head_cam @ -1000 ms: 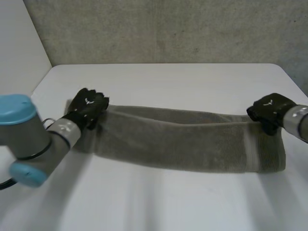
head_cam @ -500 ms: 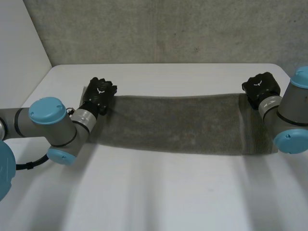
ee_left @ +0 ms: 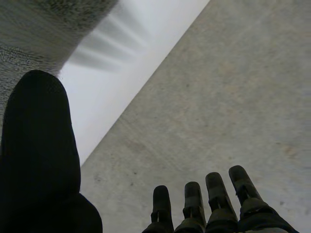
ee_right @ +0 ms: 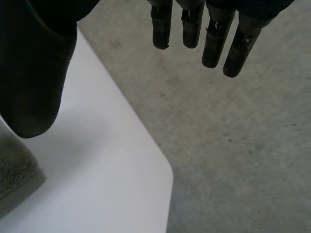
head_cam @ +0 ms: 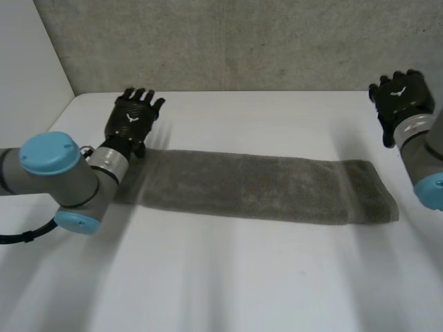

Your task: Fold the towel.

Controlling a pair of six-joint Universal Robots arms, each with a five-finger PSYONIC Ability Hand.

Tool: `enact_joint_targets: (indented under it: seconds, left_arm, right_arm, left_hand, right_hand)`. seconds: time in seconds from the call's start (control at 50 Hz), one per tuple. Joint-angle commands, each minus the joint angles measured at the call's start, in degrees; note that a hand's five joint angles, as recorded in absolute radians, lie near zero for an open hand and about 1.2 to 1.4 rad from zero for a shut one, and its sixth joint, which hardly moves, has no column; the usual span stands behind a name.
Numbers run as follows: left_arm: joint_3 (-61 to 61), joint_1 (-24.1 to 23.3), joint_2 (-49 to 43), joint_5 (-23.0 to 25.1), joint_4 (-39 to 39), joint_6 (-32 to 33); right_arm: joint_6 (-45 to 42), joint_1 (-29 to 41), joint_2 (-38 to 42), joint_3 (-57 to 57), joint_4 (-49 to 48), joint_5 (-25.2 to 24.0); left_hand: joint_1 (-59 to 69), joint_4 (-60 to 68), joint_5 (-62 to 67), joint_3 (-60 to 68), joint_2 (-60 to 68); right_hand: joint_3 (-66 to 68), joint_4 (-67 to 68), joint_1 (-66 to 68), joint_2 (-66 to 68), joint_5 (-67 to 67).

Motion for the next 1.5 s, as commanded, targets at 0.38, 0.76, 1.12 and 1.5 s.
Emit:
enact_joint_targets:
  seconds: [0.38,0.76,1.12,1.5]
  left_arm:
    - [-28.0,1.2,23.2,2.1,-1.9,-31.3]
    - [-29.6,2.9,24.7,2.6,-1.9,-32.1]
    - [-29.6,3.4,25.1,2.3,-1.9,-32.1]
    - [-30.2,3.1,24.6,2.3,-1.2,-31.7]
  right_arm:
    - [9.9,-6.9,-6.8,24.4,7.7,-14.3]
    - [5.8,-12.5,-0.9,21.9,0.1,-11.4]
    - [-12.7,0.5,-7.4,7.9,-1.3,-2.3]
    - [-12.6,39.2,23.5,-16.6,-2.8,-3.8]
  left_hand:
    - [1.5,1.7,0.7,1.7,1.6]
    - [1.3,1.5,0.6,1.5,1.5]
    - [1.0,1.2,0.2,1.2,1.1]
    - [1.0,1.2,0.2,1.2,1.1]
  right_hand:
    - [11.1,10.2,12.1,11.3,12.1]
    - [65.4,64.5,66.4,65.6,66.4]
    - [65.4,64.5,66.4,65.6,66.4]
    - [65.4,64.5,66.4,65.6,66.4]
